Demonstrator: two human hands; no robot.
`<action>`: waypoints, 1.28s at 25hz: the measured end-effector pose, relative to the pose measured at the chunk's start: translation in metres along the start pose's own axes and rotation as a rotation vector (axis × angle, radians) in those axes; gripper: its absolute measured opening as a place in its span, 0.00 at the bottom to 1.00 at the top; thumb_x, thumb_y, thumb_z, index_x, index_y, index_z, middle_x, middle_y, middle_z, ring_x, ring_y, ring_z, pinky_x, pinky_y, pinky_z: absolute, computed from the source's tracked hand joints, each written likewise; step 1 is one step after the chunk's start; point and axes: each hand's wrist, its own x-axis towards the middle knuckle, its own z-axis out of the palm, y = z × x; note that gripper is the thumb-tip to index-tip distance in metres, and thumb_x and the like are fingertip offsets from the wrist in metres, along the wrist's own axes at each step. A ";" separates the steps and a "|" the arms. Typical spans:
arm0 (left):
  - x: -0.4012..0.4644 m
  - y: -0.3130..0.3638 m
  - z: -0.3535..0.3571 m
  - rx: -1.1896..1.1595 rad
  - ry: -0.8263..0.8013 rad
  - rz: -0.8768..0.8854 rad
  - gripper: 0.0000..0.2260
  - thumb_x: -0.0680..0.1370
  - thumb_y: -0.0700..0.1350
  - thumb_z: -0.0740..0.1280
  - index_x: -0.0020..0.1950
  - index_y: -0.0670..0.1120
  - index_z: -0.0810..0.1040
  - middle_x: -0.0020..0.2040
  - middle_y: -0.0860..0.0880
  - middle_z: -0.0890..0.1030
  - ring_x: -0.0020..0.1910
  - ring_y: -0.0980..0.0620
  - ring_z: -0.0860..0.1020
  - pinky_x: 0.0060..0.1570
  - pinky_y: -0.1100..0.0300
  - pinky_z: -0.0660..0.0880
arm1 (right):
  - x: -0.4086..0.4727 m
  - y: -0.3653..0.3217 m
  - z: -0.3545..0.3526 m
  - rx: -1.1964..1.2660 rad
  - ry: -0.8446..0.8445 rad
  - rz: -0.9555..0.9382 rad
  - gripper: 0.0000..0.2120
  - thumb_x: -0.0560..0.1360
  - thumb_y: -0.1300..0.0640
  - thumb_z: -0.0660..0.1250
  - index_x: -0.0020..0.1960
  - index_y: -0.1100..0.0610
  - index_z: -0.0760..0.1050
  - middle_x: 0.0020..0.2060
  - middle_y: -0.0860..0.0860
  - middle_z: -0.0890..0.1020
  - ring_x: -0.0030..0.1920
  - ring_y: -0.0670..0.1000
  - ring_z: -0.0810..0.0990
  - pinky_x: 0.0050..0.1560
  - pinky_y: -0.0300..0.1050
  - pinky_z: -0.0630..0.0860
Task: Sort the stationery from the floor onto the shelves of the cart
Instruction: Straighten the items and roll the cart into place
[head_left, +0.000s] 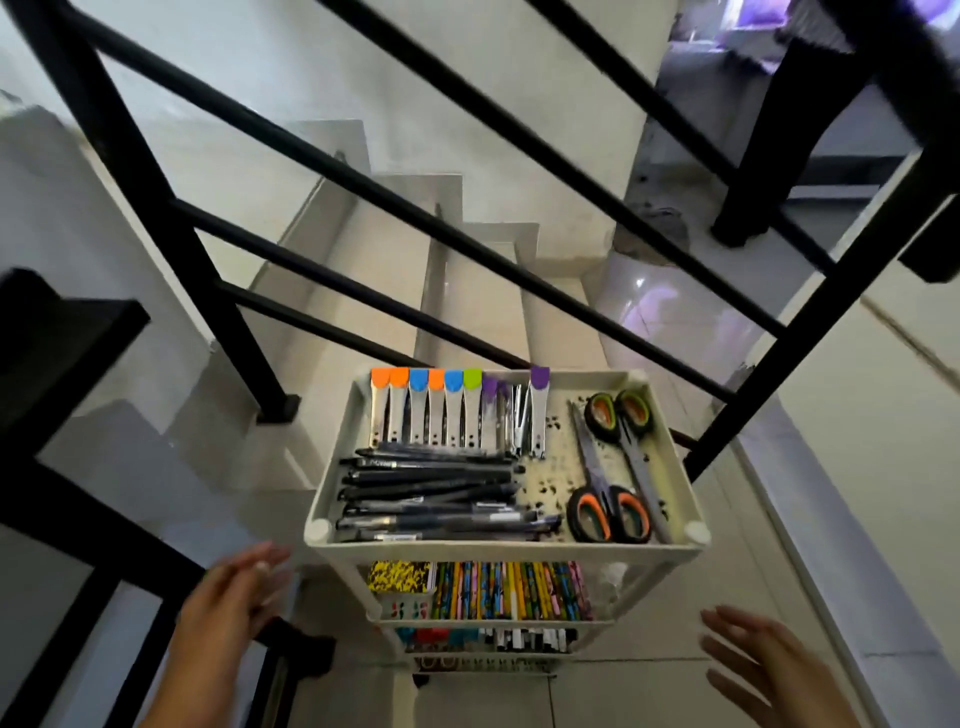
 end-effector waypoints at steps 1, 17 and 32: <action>-0.005 0.021 0.001 0.025 0.025 0.082 0.09 0.81 0.35 0.56 0.51 0.42 0.76 0.58 0.40 0.78 0.48 0.47 0.78 0.52 0.53 0.73 | -0.011 -0.018 -0.007 -0.001 0.013 -0.052 0.10 0.81 0.65 0.57 0.49 0.64 0.77 0.54 0.62 0.81 0.48 0.59 0.79 0.60 0.61 0.72; -0.033 0.114 0.189 0.871 -0.374 0.592 0.09 0.77 0.40 0.67 0.57 0.46 0.77 0.51 0.50 0.79 0.47 0.55 0.77 0.48 0.65 0.76 | -0.070 -0.153 0.145 -0.738 -0.236 -0.821 0.09 0.76 0.60 0.67 0.55 0.52 0.77 0.45 0.43 0.78 0.42 0.36 0.75 0.38 0.23 0.69; -0.017 0.095 0.215 1.110 -0.339 0.611 0.08 0.78 0.38 0.64 0.56 0.40 0.73 0.50 0.41 0.78 0.49 0.42 0.77 0.45 0.51 0.75 | -0.038 -0.136 0.185 -0.788 -0.078 -0.737 0.11 0.76 0.58 0.69 0.57 0.56 0.74 0.46 0.52 0.82 0.44 0.48 0.80 0.42 0.39 0.74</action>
